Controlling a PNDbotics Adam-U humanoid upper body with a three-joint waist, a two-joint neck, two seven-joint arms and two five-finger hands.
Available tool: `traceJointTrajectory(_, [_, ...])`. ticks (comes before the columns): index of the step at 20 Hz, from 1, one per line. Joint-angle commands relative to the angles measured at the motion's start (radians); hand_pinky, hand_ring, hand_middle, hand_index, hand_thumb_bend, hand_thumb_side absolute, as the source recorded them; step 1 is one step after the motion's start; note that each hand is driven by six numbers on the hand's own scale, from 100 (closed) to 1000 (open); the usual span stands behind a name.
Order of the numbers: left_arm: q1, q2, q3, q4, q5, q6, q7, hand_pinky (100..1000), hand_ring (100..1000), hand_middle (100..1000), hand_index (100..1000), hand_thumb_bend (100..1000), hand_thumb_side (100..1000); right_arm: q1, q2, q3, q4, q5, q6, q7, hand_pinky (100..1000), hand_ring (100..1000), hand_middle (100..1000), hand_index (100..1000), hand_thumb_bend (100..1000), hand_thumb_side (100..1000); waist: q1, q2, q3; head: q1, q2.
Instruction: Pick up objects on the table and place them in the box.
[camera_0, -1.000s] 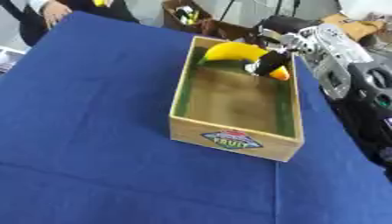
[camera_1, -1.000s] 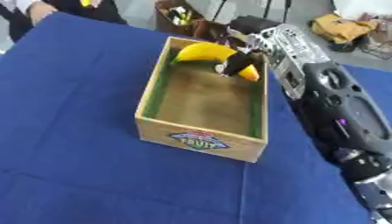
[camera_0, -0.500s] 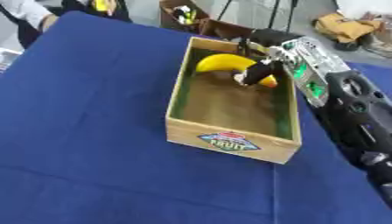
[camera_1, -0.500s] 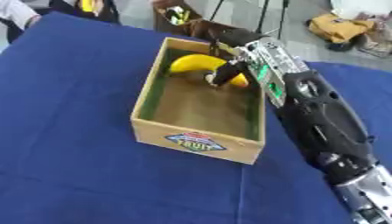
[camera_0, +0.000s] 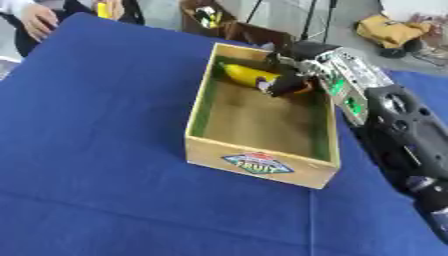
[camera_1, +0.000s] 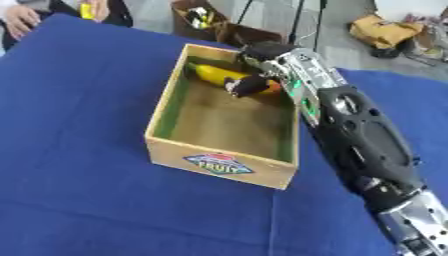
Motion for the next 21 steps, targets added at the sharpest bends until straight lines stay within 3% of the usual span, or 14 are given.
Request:
traceJointTrajectory(1, [-0.004,0.004,-0.002,-0.017,0.002,0.000,-0.003,597,591,714,825,298,873,-0.019,-0.027,-0.022,-0.043,-0.027,0.006,-0.007,949,973,802,918,100,872,0.016,-0.028,-0.004,0.005,-0.001])
traceJointTrajectory(10, [0.010,0.012,0.006,-0.017,-0.007,0.006,0.006,597,592,714,825,300,878,0.006,-0.138,-0.082,-0.349,-0.236,0.142,-0.203,925,927,769,898,100,925,0.030,-0.056,-0.047,0.061,0.034])
traceJointTrajectory(21, [0.022,0.018,0.012,-0.017,-0.019,0.015,0.021,597,595,716,827,304,893,0.196,-0.300,-0.133,-0.755,-0.521,0.307,-0.428,903,902,792,891,100,970,0.062,-0.095,-0.109,0.128,0.093])
